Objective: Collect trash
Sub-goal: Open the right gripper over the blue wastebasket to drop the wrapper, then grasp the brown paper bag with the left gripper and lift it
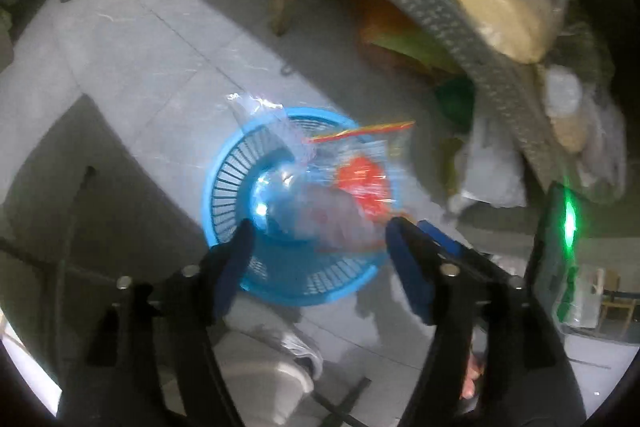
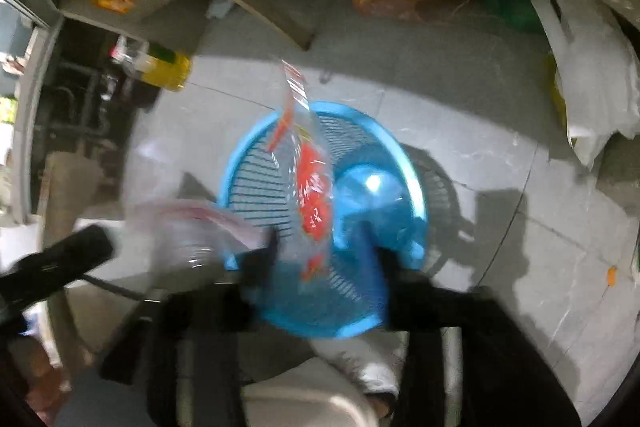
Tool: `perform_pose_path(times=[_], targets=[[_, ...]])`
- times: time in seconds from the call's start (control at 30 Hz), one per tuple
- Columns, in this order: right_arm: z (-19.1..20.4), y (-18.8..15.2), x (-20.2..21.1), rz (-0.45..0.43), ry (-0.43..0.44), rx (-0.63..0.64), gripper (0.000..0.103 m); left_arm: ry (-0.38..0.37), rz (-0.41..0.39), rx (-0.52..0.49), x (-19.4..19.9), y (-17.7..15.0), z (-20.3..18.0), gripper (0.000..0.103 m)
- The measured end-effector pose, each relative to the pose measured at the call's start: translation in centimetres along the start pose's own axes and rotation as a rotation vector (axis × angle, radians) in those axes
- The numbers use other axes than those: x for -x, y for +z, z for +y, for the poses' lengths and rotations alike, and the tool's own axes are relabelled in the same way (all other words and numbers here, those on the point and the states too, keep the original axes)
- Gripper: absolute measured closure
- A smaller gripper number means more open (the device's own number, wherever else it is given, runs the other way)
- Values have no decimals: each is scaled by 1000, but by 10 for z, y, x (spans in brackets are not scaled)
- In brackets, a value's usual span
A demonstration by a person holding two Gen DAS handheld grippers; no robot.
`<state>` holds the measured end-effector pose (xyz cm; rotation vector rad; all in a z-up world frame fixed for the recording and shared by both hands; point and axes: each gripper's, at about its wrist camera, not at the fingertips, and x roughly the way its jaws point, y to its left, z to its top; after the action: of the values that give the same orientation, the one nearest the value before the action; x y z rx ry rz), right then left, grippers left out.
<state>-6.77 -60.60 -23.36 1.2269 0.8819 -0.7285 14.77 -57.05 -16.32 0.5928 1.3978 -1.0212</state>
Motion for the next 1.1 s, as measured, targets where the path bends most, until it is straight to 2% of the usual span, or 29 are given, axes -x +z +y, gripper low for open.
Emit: perform_pose_path(times=[0.13, 0.3, 0.4, 0.5, 0.57, 0.63, 0.7, 0.8, 0.9, 1.0, 1.1], targets=[[-14, 1, -24, 36, -51, -13, 52, 3, -38, 22, 12, -5, 4, 32], [-19, -3, -14, 12, -54, -2, 52, 13, -90, 26, 34, -12, 9, 31], [-18, -9, 6, -21, -53, 23, 52, 0, -130, 24, 53, -20, 12, 31], [-11, -13, 30, -58, -51, 66, 52, -20, -206, 18, 83, -31, 10, 31], [-3, -15, 44, -80, -50, 101, 52, -35, -256, 44, 104, -44, 11, 31], [10, -21, 62, -105, -45, 143, 50, -90, -320, 97, 130, -64, 15, 30], [29, -30, 85, -146, -36, 202, 45, -113, -380, 123, 155, -88, 19, 27], [59, -42, 119, -224, -38, 309, 36, -73, -448, 117, 182, -121, 23, 26], [96, -61, 154, -319, -53, 439, 27, -16, -479, 128, 199, -155, 30, 24], [133, -79, 180, -396, -74, 558, 17, -1, -490, 156, 214, -184, 47, 17], [169, -97, 200, -446, -67, 664, 7, 58, -511, 169, 227, -221, 65, 14]])
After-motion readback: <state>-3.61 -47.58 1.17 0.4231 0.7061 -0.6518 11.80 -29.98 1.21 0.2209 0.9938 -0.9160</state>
